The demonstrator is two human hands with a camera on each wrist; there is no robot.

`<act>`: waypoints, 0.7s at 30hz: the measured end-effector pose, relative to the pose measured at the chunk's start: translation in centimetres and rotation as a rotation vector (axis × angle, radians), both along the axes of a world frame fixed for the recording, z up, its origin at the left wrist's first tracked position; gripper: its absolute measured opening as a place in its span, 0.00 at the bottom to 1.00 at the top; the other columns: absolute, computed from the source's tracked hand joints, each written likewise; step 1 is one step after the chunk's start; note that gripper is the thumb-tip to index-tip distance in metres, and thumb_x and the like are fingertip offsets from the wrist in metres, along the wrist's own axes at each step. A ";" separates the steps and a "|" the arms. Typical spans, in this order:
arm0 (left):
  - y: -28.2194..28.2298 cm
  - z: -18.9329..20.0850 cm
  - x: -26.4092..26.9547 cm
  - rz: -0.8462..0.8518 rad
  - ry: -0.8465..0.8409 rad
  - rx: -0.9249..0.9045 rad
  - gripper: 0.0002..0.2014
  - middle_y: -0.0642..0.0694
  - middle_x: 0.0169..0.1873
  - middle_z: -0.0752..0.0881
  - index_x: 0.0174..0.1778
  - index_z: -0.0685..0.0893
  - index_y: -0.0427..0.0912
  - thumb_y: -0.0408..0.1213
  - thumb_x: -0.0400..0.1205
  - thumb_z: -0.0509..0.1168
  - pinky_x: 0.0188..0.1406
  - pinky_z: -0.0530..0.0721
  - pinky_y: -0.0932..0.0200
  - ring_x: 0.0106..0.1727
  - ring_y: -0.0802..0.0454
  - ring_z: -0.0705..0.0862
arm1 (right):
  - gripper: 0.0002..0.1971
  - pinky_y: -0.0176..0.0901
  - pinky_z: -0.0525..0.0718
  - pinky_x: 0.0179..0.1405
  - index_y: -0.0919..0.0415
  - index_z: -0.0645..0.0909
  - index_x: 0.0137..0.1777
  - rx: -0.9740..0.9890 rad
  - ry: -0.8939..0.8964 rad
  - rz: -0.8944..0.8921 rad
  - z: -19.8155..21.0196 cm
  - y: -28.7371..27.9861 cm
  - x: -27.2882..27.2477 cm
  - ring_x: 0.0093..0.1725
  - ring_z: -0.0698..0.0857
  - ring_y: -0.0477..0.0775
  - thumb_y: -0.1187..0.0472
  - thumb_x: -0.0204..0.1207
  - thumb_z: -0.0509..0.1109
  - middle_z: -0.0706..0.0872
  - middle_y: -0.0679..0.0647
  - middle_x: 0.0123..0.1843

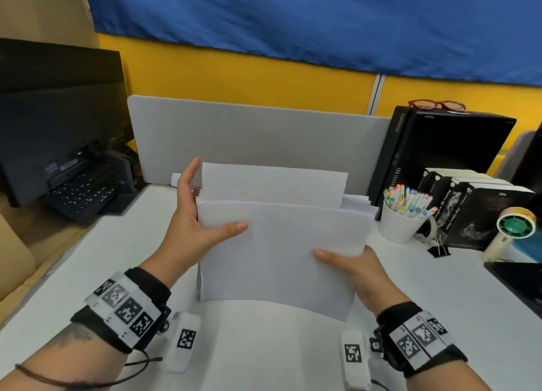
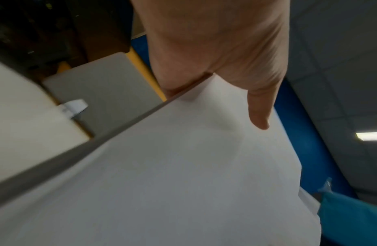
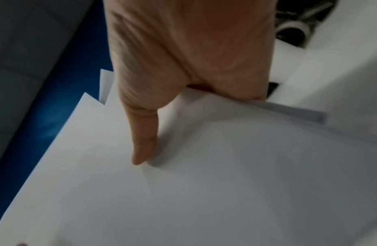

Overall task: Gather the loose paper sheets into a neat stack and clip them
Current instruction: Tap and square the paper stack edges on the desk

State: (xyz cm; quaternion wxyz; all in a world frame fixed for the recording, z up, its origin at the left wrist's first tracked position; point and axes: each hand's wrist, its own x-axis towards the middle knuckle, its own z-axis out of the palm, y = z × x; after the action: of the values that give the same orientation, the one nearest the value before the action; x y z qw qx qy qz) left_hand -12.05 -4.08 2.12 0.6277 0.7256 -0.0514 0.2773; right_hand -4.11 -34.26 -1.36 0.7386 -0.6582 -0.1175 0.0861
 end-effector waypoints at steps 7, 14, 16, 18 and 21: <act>0.9 -3.1 0.1 -0.122 0.285 -0.244 0.38 0.42 0.56 0.95 0.60 0.91 0.40 0.43 0.53 0.92 0.51 0.94 0.53 0.59 0.41 0.93 | 0.38 0.53 0.91 0.52 0.57 0.80 0.66 0.014 -0.362 -0.250 4.5 0.6 -1.1 0.57 0.90 0.65 0.56 0.54 0.90 0.92 0.57 0.54; 1.3 -3.1 0.1 -0.144 0.280 -0.237 0.28 0.41 0.55 0.95 0.60 0.91 0.39 0.31 0.62 0.86 0.51 0.94 0.53 0.57 0.43 0.94 | 0.27 0.47 0.85 0.55 0.40 0.79 0.73 -0.874 -1.039 -0.162 14.5 1.8 -2.8 0.53 0.84 0.46 0.48 0.73 0.80 0.86 0.45 0.55; 1.3 -3.2 0.0 -0.152 0.277 -0.231 0.29 0.41 0.56 0.95 0.61 0.91 0.39 0.30 0.62 0.88 0.52 0.94 0.52 0.57 0.43 0.94 | 0.13 0.53 0.87 0.50 0.47 0.87 0.62 -0.956 -1.097 -0.130 15.5 2.8 -2.5 0.45 0.87 0.54 0.53 0.78 0.76 0.91 0.50 0.50; 1.3 -3.2 0.0 -0.150 0.277 -0.242 0.28 0.41 0.56 0.95 0.61 0.90 0.37 0.30 0.64 0.86 0.55 0.94 0.50 0.58 0.41 0.94 | 0.05 0.55 0.88 0.42 0.54 0.88 0.50 -0.839 -1.180 -0.232 16.0 3.0 -2.3 0.39 0.88 0.56 0.54 0.79 0.73 0.91 0.51 0.42; 1.3 -3.2 0.1 -0.158 0.283 -0.248 0.32 0.40 0.56 0.95 0.62 0.90 0.36 0.37 0.61 0.89 0.59 0.91 0.44 0.59 0.41 0.93 | 0.05 0.36 0.83 0.37 0.57 0.82 0.45 -0.502 -1.145 -0.551 16.9 0.5 -1.6 0.34 0.83 0.38 0.58 0.82 0.70 0.82 0.43 0.35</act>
State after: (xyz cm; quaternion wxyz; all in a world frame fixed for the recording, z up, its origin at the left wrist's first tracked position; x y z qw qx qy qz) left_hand -11.95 -2.77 -1.09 0.7330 0.6682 0.0150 0.1265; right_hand -5.67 -33.71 15.49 0.3797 -0.7574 -0.2944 -0.4421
